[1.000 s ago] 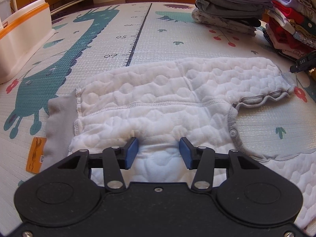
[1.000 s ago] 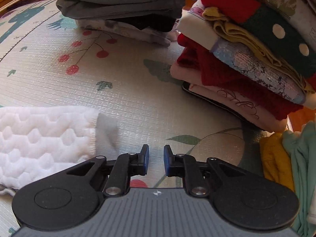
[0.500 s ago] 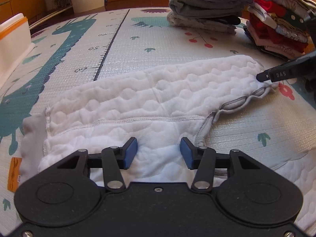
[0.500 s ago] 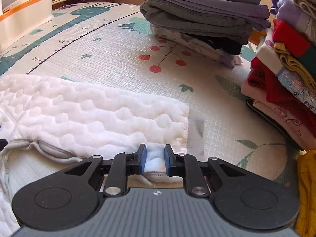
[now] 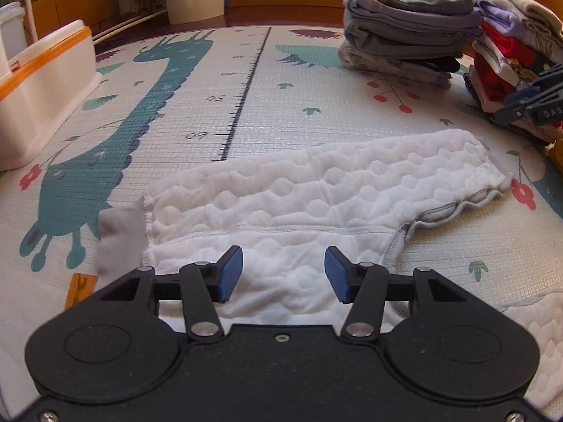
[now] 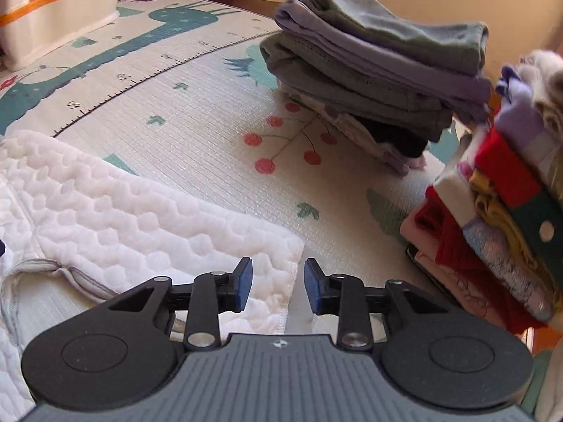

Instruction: Fold clothes

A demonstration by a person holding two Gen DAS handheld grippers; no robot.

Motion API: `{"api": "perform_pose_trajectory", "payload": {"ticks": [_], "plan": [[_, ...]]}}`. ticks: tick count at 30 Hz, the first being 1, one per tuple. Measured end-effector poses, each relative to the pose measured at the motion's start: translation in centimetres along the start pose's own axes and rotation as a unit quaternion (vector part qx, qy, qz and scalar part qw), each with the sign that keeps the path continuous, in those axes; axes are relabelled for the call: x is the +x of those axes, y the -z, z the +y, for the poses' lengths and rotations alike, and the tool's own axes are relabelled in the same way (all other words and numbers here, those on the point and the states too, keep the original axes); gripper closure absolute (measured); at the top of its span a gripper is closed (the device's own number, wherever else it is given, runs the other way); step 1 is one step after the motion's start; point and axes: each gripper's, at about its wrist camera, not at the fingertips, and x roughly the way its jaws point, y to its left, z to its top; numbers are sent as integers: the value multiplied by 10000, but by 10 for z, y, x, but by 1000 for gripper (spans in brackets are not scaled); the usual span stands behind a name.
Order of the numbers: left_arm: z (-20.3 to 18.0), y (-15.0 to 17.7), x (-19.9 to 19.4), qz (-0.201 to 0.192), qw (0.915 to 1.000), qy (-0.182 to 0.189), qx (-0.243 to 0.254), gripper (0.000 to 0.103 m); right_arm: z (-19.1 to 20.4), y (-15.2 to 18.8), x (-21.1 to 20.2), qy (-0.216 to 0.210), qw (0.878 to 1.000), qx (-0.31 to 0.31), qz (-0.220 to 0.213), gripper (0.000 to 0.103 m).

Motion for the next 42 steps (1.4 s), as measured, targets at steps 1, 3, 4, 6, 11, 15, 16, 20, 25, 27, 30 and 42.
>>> {"api": "perform_pose_trajectory", "payload": {"ticks": [1,3,4,6,11,15,16,20,25,27,30,42], "plan": [[15,0,-5,-5,9997,-72,-218,54,1,-7,-12,-93,9995,-292,-47,69],[42,2,-13,5,9981,-233,-565,59,3,-16,-36,-291,9959,-852,-88,69],[53,2,-17,-4,9972,-267,-696,61,4,-20,-50,-402,9929,-1113,-87,69],[65,3,-19,-26,9958,-227,-884,65,7,-21,-76,-562,9867,-1525,-102,69],[66,4,2,167,9961,-68,-863,66,17,6,-122,-1091,9775,-1784,-285,69],[55,4,29,1085,9939,-11,222,62,40,56,-129,-1408,9675,-2081,-276,69],[52,-3,26,1115,9925,49,506,62,48,71,-130,-1487,9651,-2139,-250,69],[45,-38,5,1094,9833,467,1376,61,78,127,-137,-1803,9515,-2489,-136,69],[22,-53,-36,1038,9332,1042,3279,45,110,184,-159,-1982,9198,-3385,-55,68],[21,-49,-55,1080,9046,1210,3942,44,117,201,-162,-1917,9099,-3679,-17,68],[28,-28,-89,995,8553,1449,4874,43,124,217,-165,-1847,8993,-3965,-69,68],[52,99,-92,440,7202,1298,6801,43,137,235,-141,-1781,8833,-4333,165,70]]}}
